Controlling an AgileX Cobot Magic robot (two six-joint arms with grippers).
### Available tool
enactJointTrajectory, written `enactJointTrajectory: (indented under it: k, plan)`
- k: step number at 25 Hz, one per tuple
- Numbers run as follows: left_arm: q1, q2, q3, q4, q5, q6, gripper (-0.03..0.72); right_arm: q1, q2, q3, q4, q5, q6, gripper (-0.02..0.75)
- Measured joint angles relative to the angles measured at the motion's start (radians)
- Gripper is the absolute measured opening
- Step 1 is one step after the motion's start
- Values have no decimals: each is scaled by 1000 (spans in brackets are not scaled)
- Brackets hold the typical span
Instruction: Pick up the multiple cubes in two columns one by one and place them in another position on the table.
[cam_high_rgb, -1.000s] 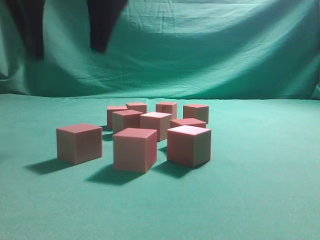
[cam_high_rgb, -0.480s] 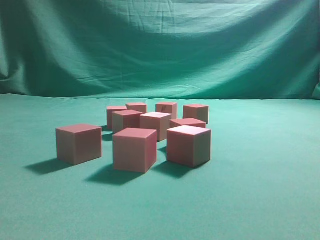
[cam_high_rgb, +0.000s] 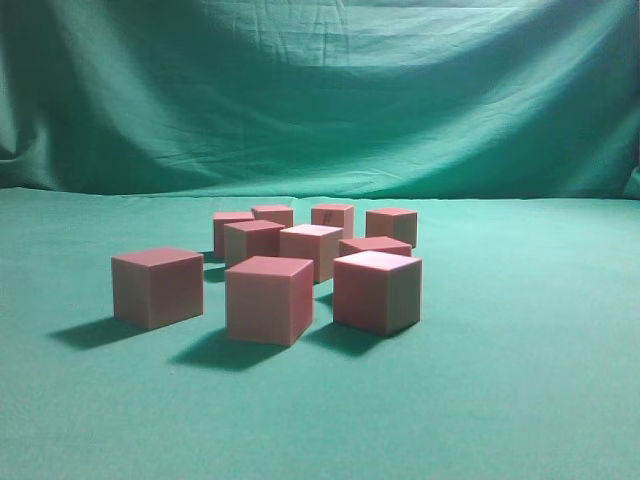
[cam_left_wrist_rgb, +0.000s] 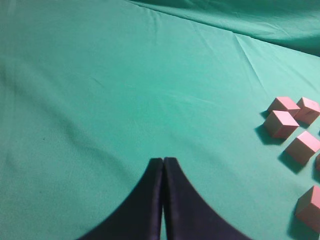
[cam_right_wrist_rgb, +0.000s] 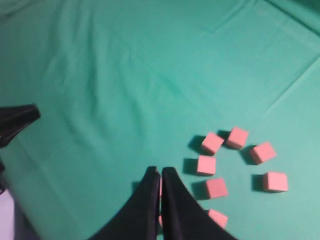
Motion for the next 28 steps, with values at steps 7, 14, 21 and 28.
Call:
enactJointTrajectory:
  k: [7,14,21,28]
  plan:
    - [0,0,0,0,0,0,0,0,-260,415,24,-230,9,0]
    - [0,0,0,0,0,0,0,0,-452,647,-92,-316,41,0]
    - [0,0,0,0,0,0,0,0,-607,786,-174,-361,41,0]
    - [0,0,0,0,0,0,0,-126,-786,1040,-207,-623,41,0]
